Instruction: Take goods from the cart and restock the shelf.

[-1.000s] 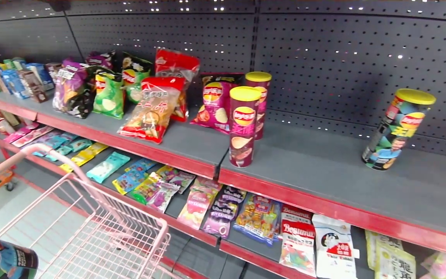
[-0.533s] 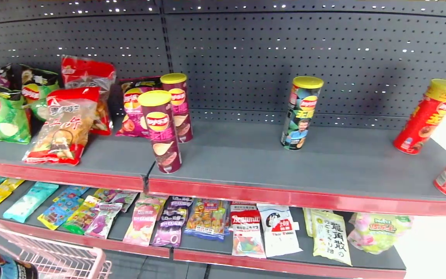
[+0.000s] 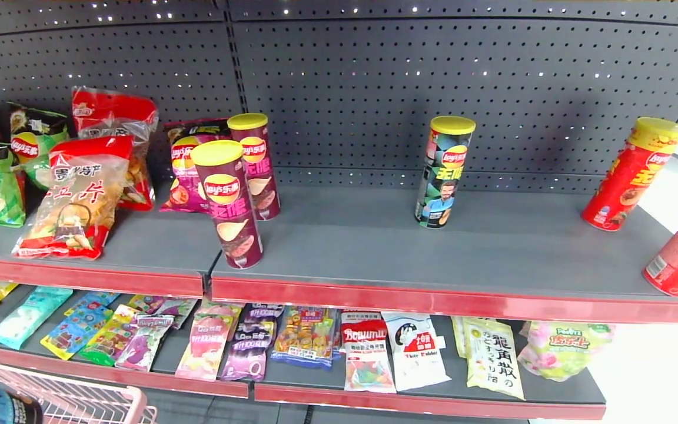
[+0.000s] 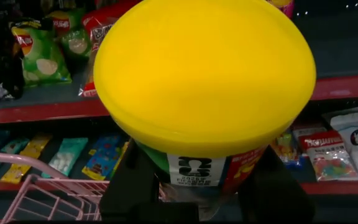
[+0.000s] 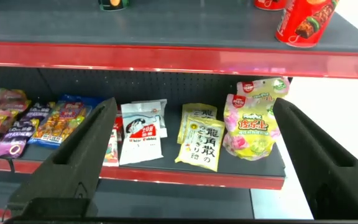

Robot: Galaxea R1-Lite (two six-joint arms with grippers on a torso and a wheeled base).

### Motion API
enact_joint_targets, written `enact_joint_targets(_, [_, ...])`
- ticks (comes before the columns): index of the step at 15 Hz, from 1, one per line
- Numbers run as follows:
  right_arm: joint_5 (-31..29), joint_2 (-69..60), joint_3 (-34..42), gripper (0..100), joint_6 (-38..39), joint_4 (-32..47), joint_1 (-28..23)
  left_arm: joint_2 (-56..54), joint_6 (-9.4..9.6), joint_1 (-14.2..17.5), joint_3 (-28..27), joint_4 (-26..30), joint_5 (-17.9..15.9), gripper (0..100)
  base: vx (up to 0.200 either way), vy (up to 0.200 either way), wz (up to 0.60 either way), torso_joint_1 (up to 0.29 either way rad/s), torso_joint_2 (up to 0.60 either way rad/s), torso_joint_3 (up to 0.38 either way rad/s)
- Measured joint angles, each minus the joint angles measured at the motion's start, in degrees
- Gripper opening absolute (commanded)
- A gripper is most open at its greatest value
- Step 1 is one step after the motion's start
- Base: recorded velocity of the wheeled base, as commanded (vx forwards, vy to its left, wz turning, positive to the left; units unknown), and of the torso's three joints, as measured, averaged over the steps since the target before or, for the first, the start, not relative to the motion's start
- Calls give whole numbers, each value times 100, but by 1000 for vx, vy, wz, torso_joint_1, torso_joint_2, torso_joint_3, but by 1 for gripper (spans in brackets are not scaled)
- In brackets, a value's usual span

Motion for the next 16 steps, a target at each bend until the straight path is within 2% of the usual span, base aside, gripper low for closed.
enact_joint_targets(1, [0,0,0,100,0,0,-2,-2,301,2,-6,11,-18,0,0,0,0,0,0,0])
enact_joint_targets(2, [0,0,0,100,0,0,2,2,479,0,-32,9,-43,0,0,0,0,0,0,0])
enact_joint_targets(3, [0,0,0,100,0,0,0,9,523,-7,-50,16,-55,0,0,0,0,0,0,0])
enact_joint_targets(6, [6,0,0,100,-2,0,2,13,534,-11,-76,20,-71,0,0,0,0,0,0,0])
enact_joint_targets(10, [17,0,0,100,-9,0,0,13,533,-16,-72,22,-99,0,200,0,0,-2,4,5])
enact_joint_targets(11, [22,0,0,100,-6,0,0,11,534,-17,-72,18,-148,0,0,0,0,0,0,0])
enact_joint_targets(16, [34,0,0,100,5,2,0,-28,533,-30,-59,29,-720,0,0,0,0,0,0,0])
